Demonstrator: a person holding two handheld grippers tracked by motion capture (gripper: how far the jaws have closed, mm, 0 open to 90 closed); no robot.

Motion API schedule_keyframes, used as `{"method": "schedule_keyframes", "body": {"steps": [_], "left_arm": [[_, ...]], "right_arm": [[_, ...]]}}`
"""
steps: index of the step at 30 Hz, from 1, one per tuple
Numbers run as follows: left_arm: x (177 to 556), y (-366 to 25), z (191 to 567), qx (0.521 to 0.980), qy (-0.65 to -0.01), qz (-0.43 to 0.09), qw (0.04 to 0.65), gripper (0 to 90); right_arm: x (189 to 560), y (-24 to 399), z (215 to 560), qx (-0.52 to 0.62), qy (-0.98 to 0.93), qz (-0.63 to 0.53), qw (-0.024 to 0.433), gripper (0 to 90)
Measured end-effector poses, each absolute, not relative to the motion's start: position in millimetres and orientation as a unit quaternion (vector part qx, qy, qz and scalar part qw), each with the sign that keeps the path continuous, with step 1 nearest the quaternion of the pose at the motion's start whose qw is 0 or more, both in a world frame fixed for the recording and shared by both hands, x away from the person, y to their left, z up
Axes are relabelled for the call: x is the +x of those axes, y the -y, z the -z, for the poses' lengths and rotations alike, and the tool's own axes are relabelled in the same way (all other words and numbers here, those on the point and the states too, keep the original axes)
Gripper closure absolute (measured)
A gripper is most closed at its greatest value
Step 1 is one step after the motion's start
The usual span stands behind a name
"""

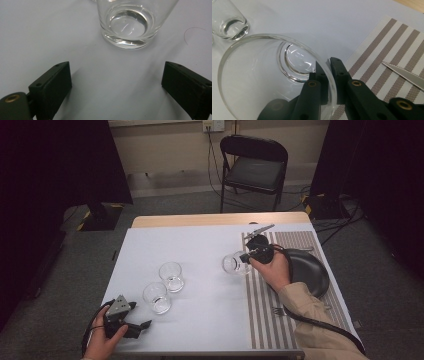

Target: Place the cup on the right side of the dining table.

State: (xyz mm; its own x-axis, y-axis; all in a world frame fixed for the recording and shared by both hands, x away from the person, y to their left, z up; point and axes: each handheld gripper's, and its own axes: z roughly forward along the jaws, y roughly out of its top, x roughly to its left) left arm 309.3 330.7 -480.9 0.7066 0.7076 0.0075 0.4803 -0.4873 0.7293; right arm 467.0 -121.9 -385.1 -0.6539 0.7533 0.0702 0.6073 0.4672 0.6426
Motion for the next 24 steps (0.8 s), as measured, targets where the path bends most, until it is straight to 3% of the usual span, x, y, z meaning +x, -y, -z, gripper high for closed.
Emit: {"method": "schedule_keyframes", "body": {"steps": [24], "left_arm": [[309.2, -330.7, 480.9, 0.848, -0.35, -0.156, 0.366, 8.3]], "right_arm": [[474.3, 137.9, 386.4, 0.418, -0.84, -0.322, 0.124, 85.7]]}}
